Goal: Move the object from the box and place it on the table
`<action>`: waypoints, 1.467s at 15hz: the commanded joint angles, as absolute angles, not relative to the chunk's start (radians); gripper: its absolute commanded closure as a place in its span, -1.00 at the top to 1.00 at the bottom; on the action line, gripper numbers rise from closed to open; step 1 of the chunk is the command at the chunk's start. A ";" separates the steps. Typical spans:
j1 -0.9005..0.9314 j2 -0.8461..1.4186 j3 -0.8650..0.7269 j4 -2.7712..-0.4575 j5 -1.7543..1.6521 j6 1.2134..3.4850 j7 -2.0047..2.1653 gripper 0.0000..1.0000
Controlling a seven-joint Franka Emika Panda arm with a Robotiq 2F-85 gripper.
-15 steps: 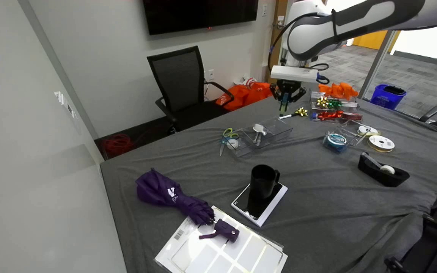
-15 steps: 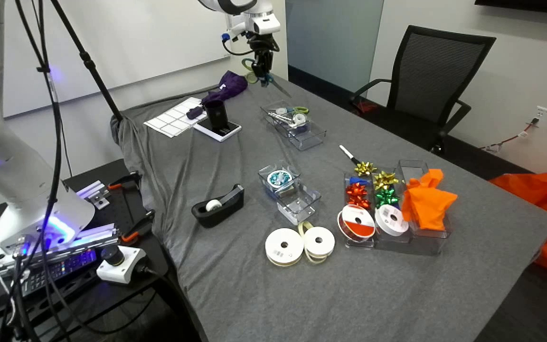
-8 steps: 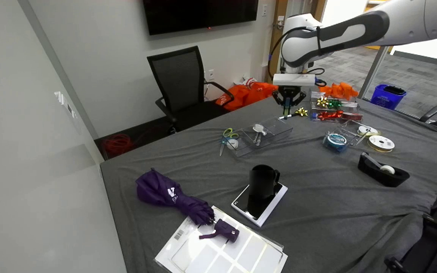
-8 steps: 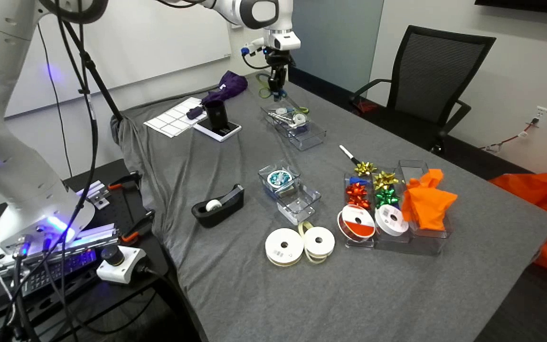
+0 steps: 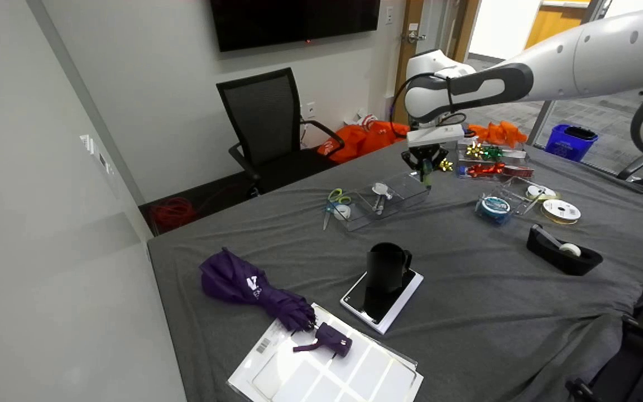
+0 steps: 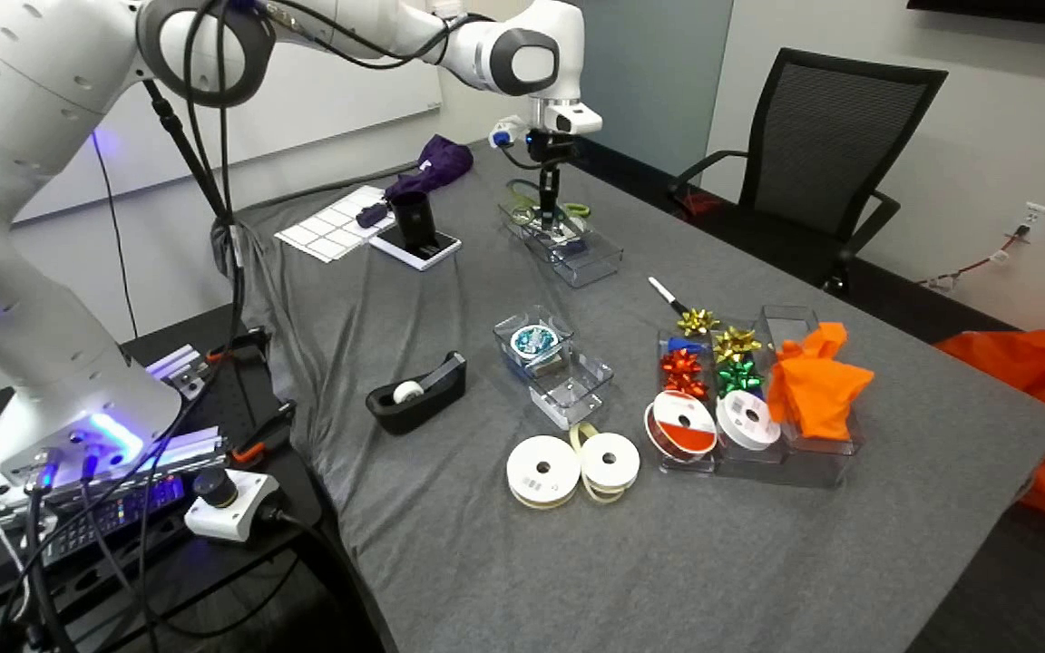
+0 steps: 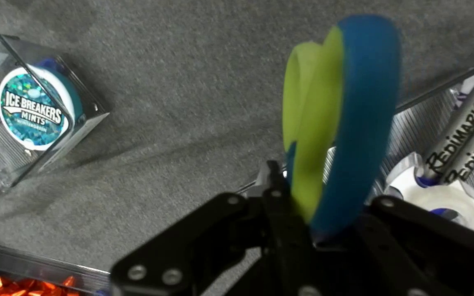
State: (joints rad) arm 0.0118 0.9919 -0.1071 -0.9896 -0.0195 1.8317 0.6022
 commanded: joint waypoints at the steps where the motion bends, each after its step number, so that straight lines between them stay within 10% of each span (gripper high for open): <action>1: 0.008 1.092 -0.112 -0.827 -0.033 1.750 0.514 -0.94; 21: -0.017 1.311 -0.108 -0.509 -0.009 1.665 0.603 -0.94; 22: -0.016 1.309 -0.111 -0.508 -0.008 1.655 0.624 -0.24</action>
